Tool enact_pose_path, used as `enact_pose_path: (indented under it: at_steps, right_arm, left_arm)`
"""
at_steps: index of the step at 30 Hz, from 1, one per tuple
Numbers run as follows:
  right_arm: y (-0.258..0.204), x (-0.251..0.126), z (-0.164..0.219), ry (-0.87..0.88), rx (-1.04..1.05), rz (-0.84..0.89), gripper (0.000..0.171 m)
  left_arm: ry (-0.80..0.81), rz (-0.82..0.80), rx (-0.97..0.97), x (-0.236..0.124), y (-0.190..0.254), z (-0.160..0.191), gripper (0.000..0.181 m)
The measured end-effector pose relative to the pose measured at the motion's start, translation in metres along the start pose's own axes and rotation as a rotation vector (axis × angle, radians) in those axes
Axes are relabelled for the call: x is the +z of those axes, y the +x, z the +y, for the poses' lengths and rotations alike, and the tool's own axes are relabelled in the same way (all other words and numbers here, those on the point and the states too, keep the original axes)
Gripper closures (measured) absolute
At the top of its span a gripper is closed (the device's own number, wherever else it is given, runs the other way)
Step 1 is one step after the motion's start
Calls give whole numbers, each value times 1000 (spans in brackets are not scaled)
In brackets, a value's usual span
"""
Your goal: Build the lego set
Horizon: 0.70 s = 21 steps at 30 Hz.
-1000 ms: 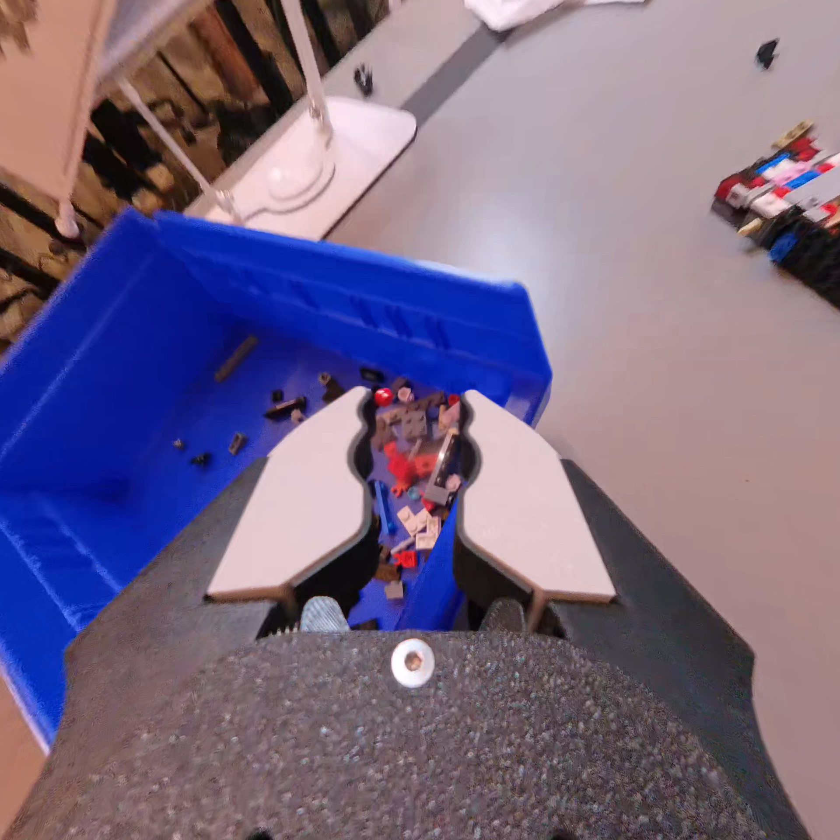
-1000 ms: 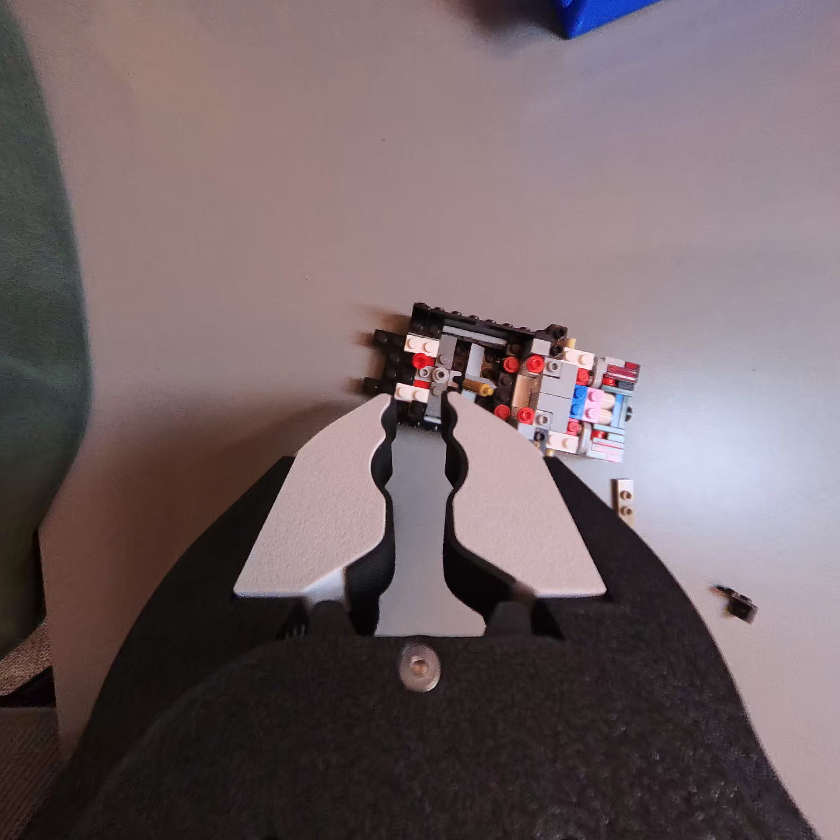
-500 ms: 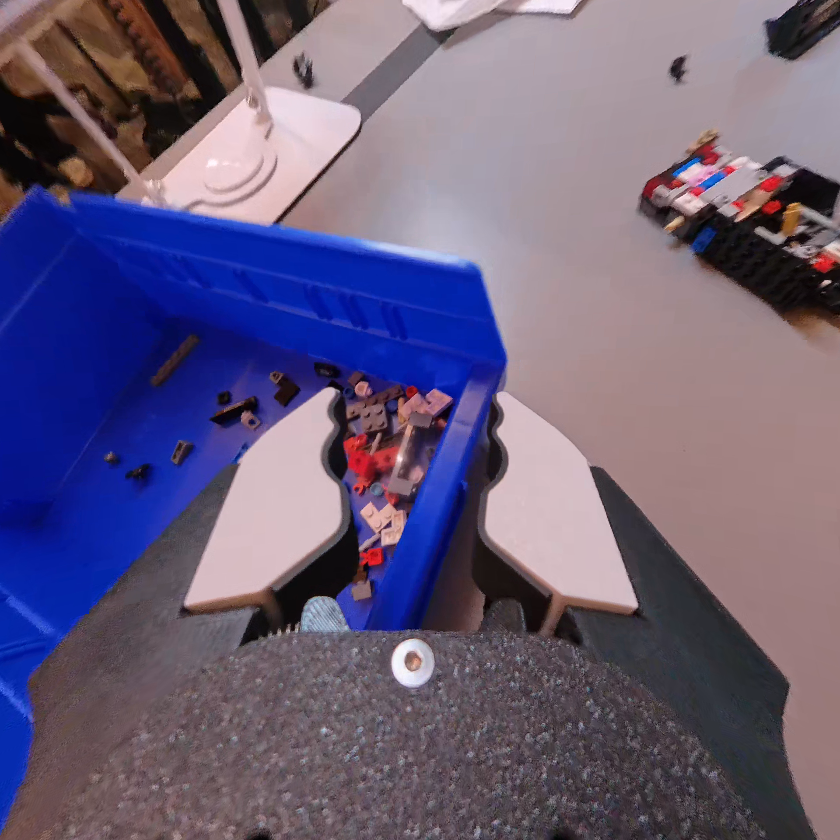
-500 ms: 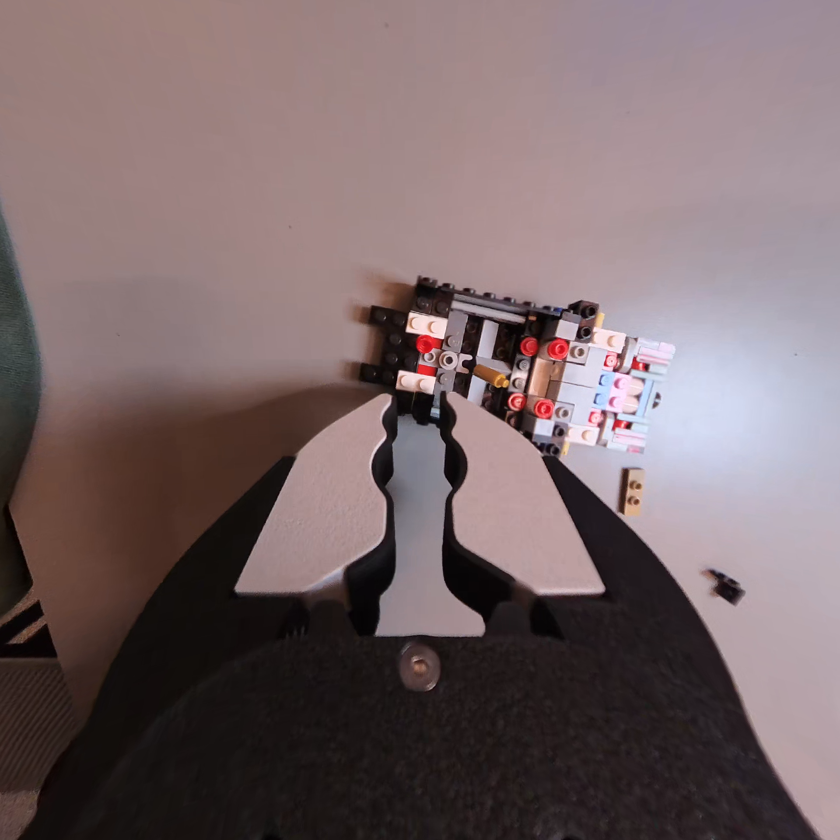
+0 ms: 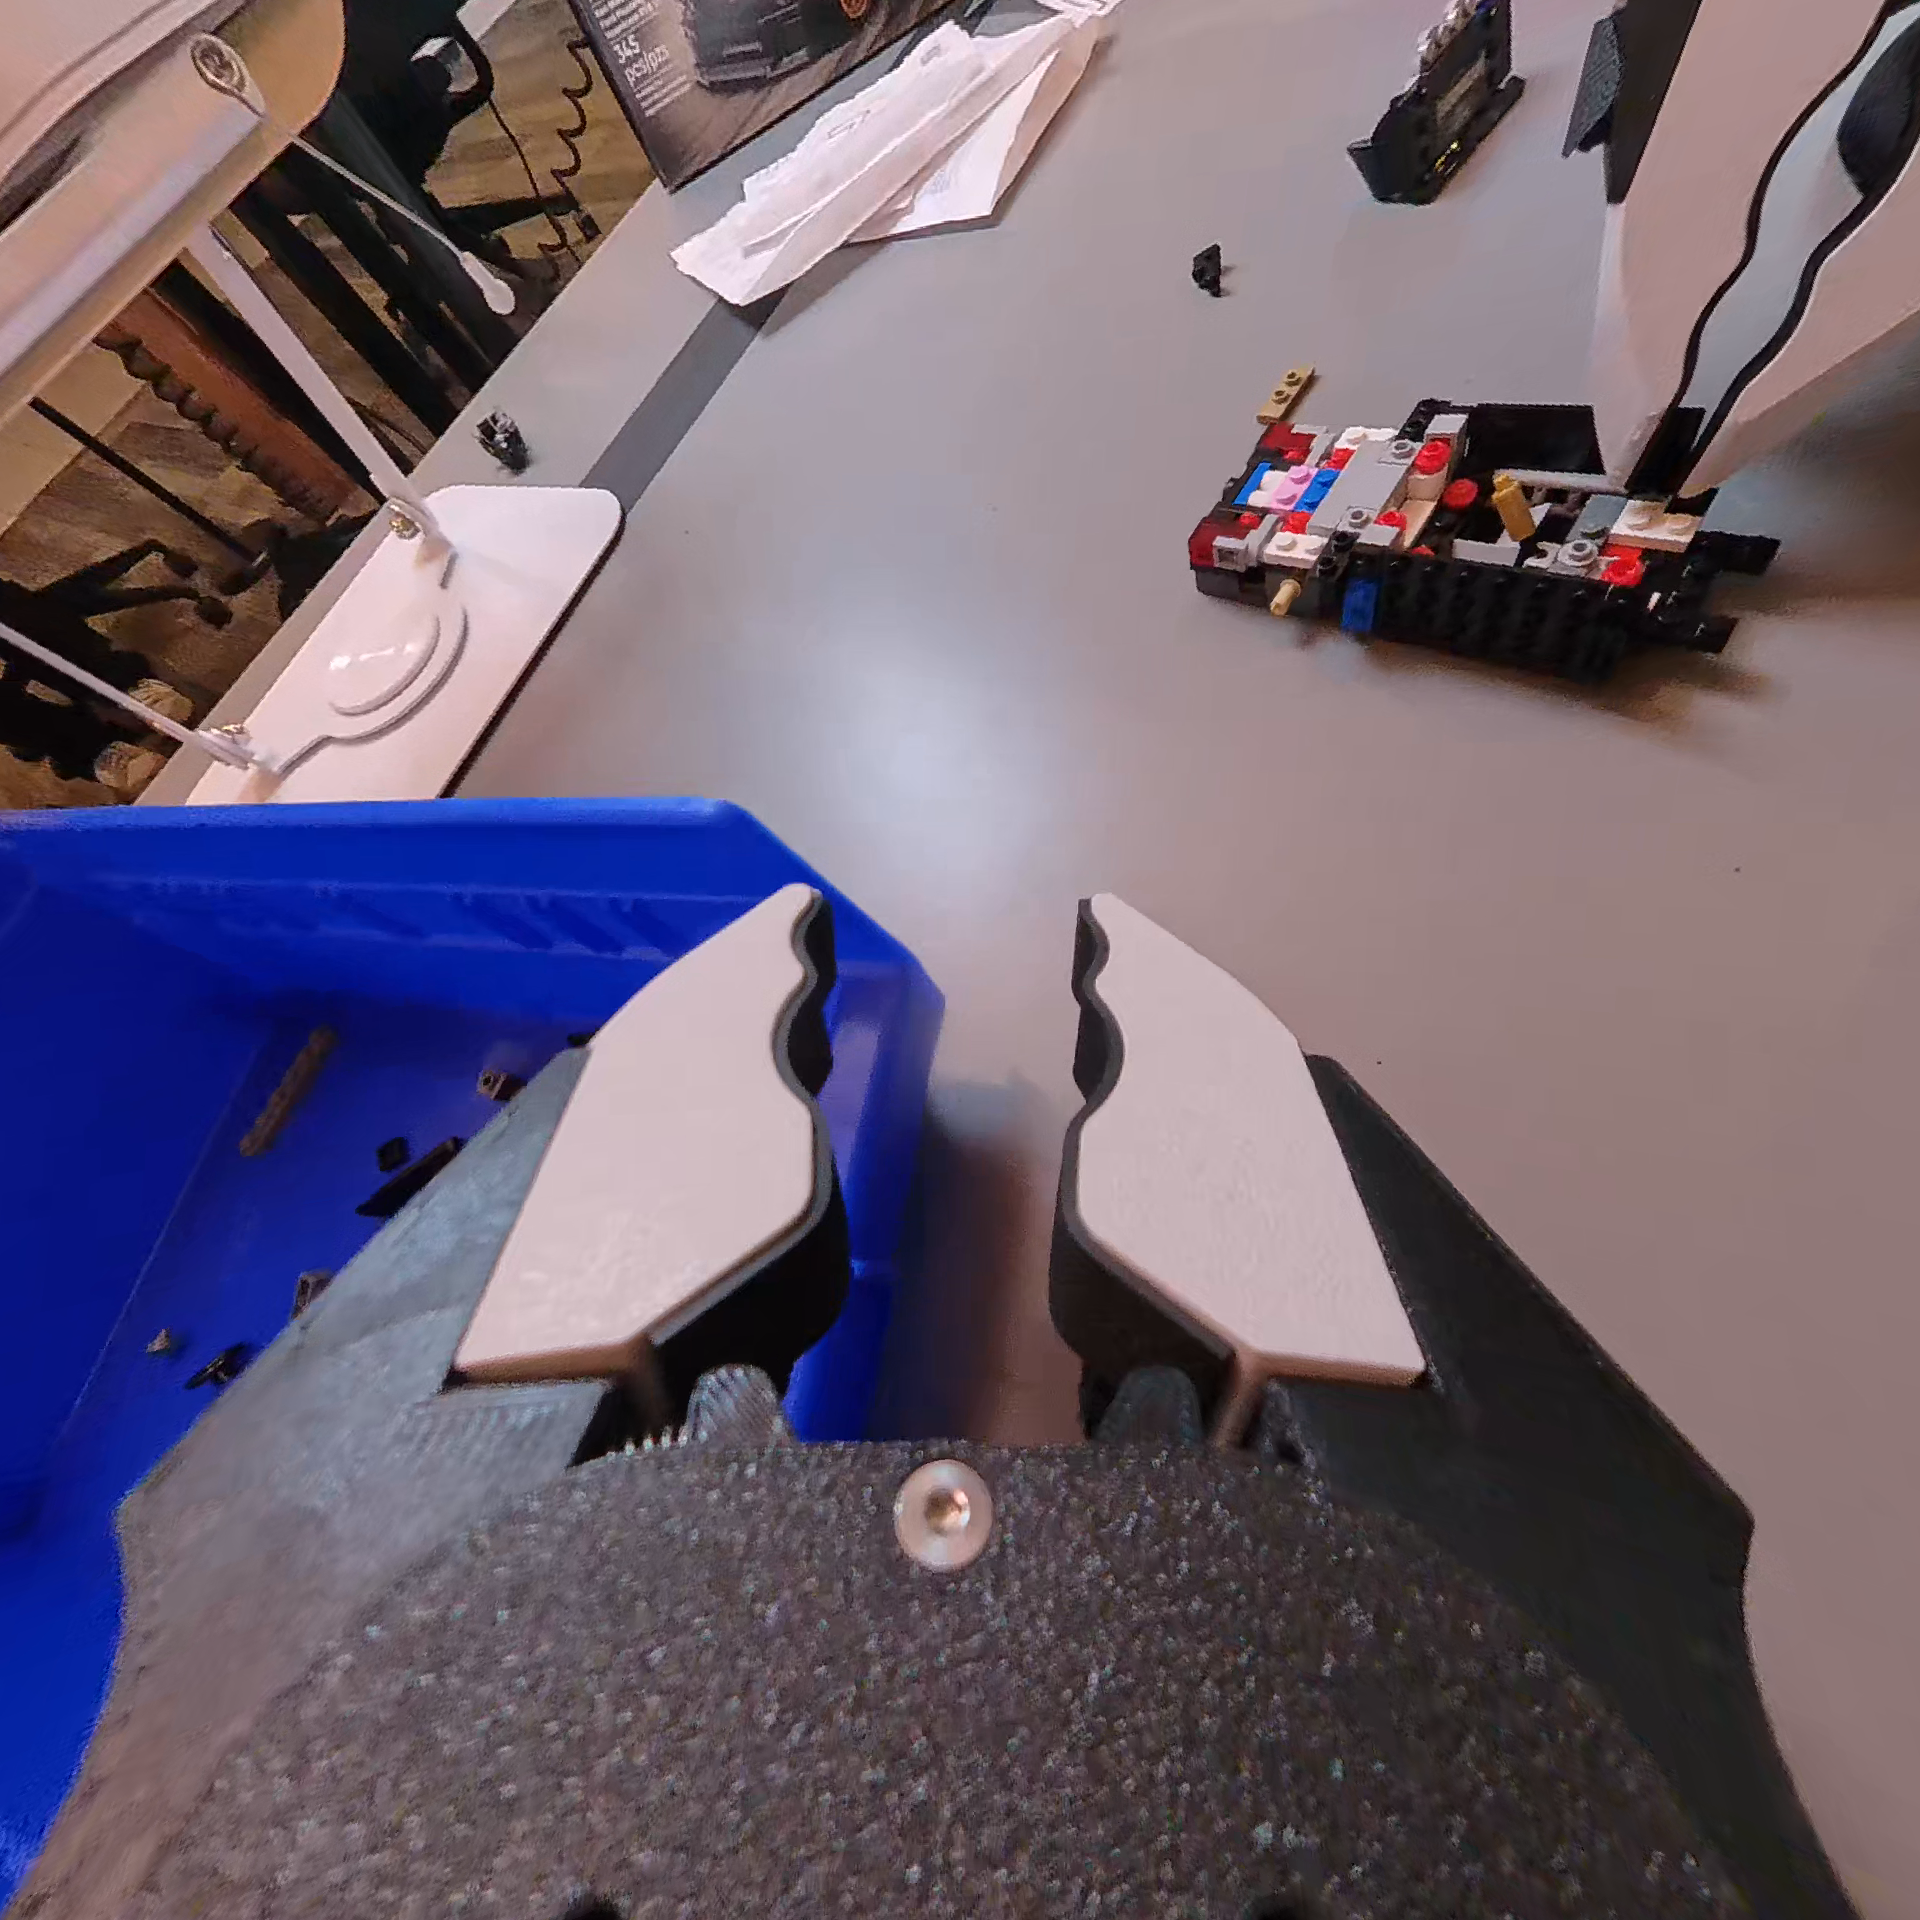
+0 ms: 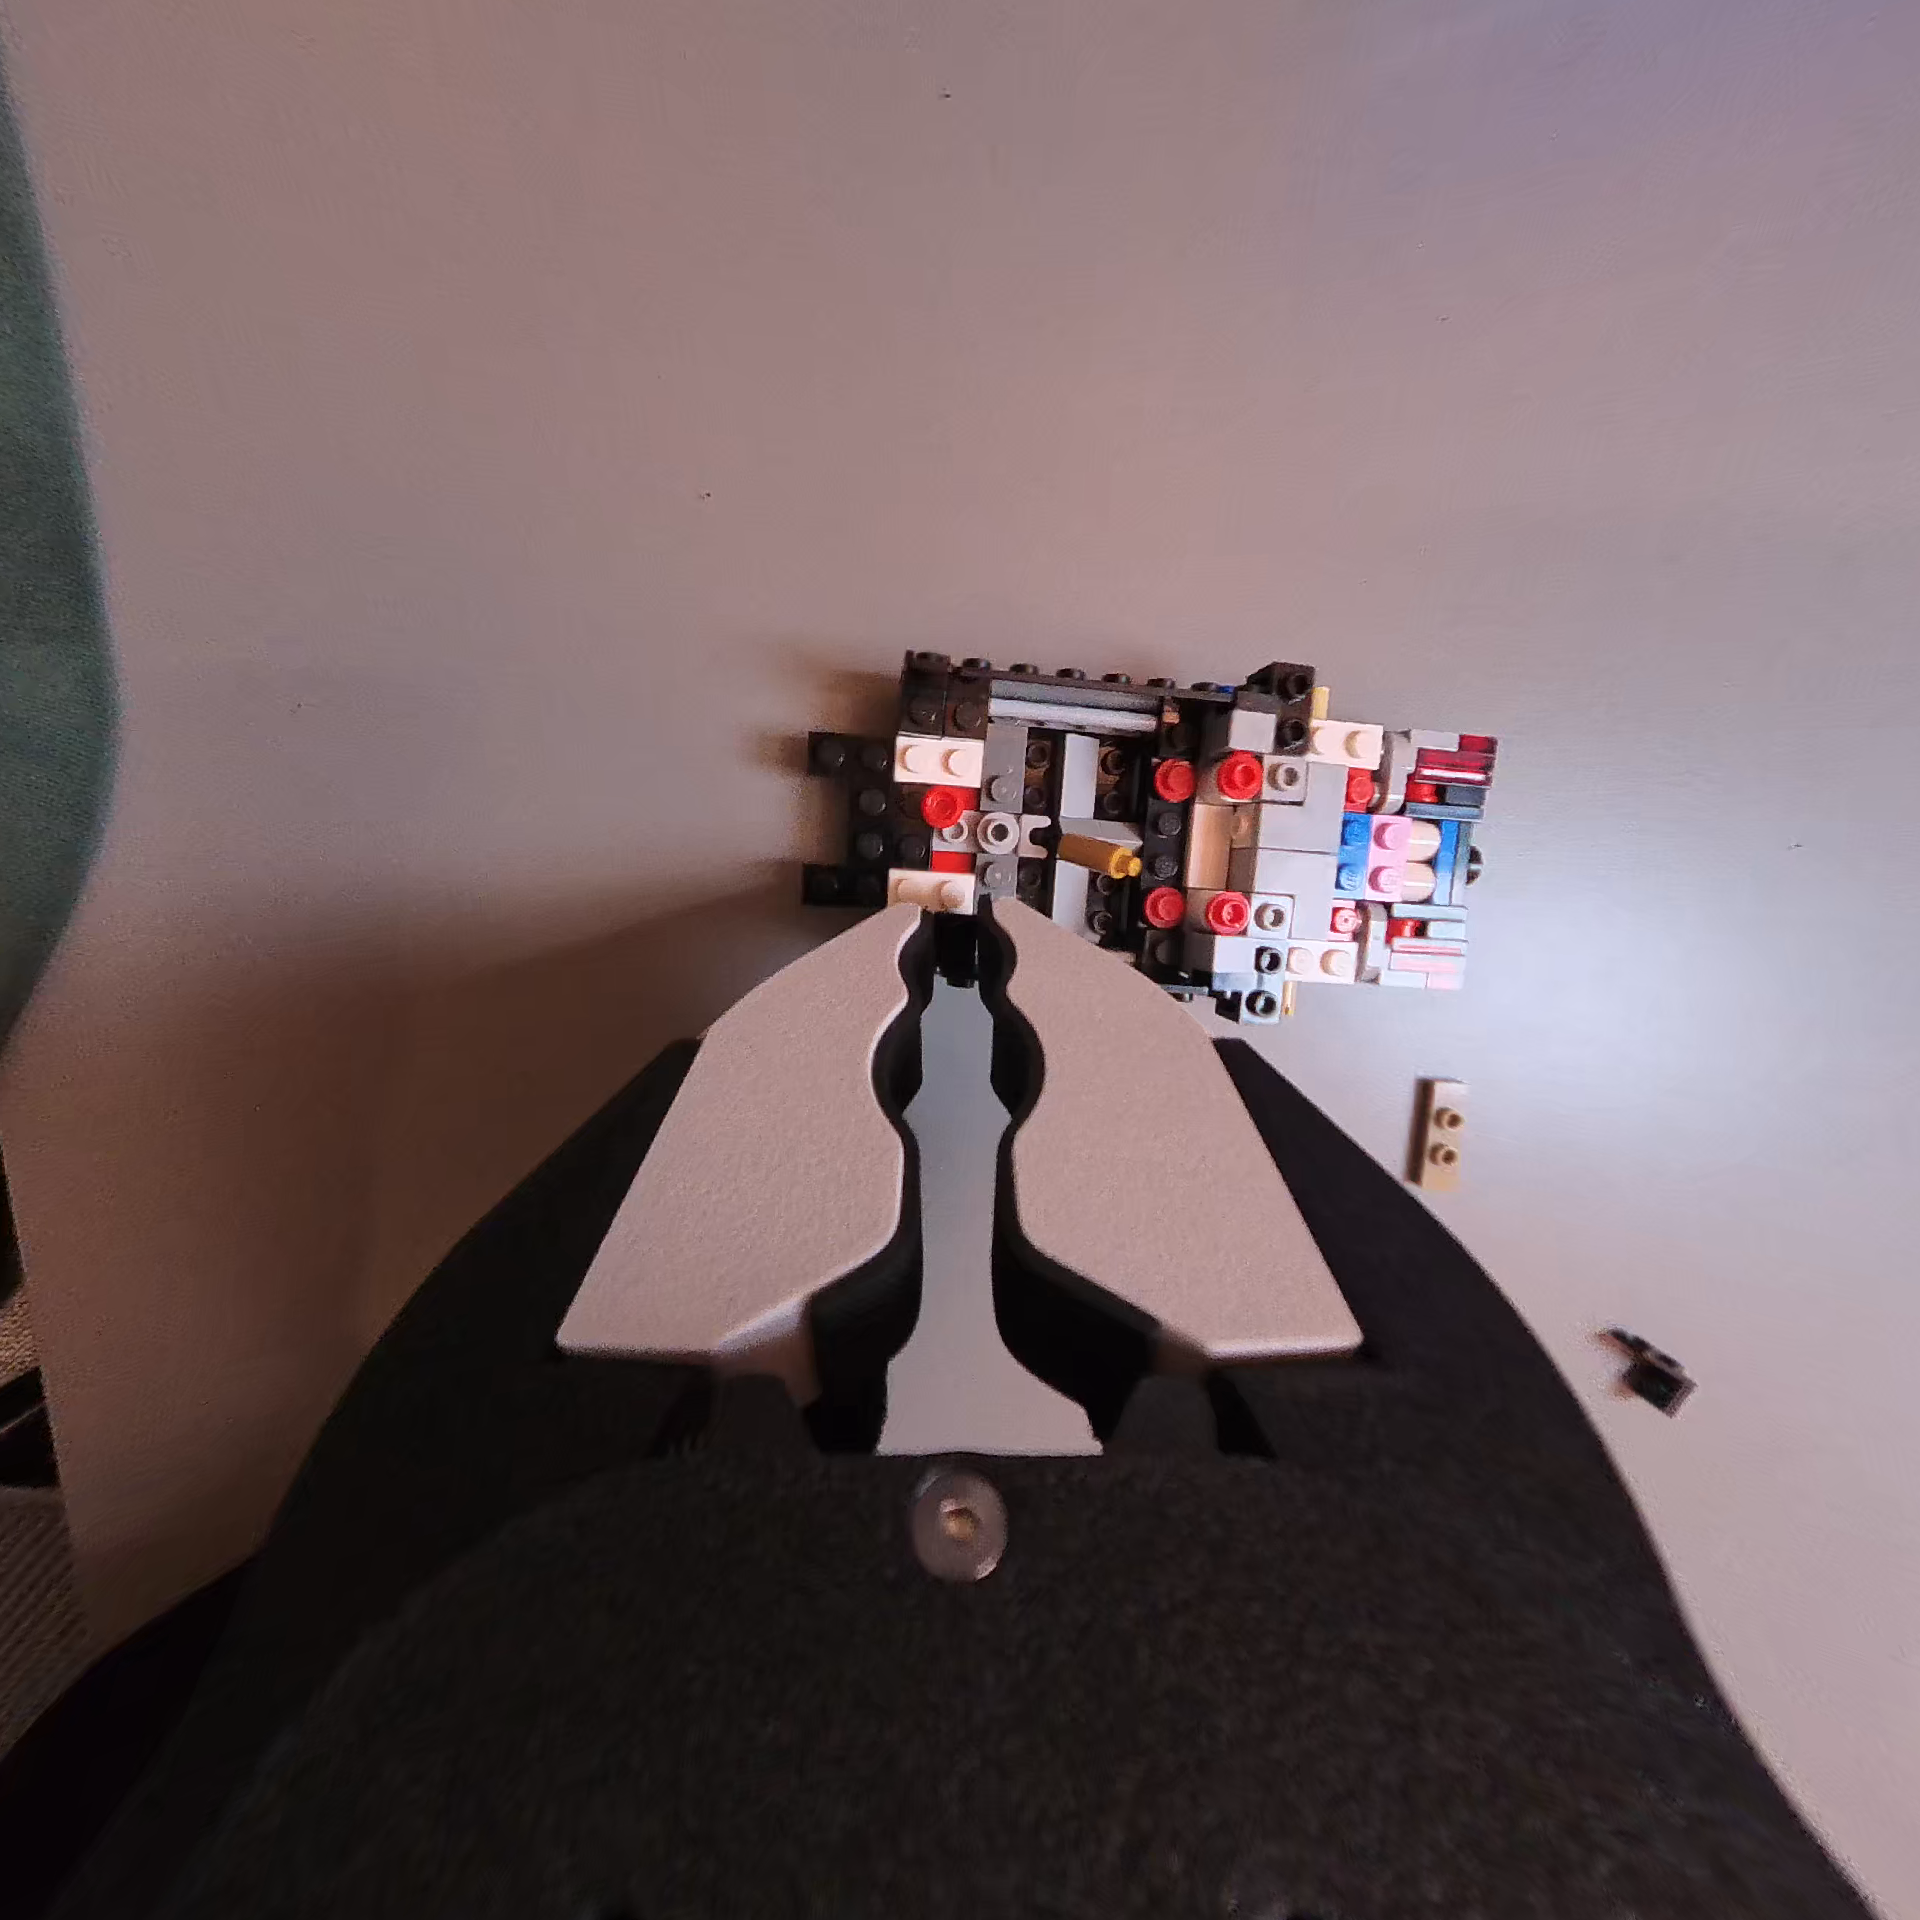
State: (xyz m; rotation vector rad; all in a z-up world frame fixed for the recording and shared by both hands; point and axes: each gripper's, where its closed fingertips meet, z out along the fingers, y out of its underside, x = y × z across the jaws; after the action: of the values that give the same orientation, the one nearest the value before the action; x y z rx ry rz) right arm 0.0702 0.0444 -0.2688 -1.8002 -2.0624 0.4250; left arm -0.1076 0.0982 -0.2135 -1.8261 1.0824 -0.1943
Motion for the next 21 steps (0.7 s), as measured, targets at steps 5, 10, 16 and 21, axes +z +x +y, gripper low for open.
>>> enact_pose_path:
  at_steps: [5,10,16,21]
  right_arm:
    - [0,2,3,11,-10,14,162]
    - [-2,-4,-13,86,41,-10,155]
    - [-4,5,-15,15,83,-7,161]
    - [-3,11,-13,-76,43,23,161]
  left_arm:
    - [5,22,21,4,9,-1,137]
    - [13,65,57,10,25,-4,137]
    - [14,108,94,16,43,-6,137]
    - [10,128,108,18,50,-5,137]
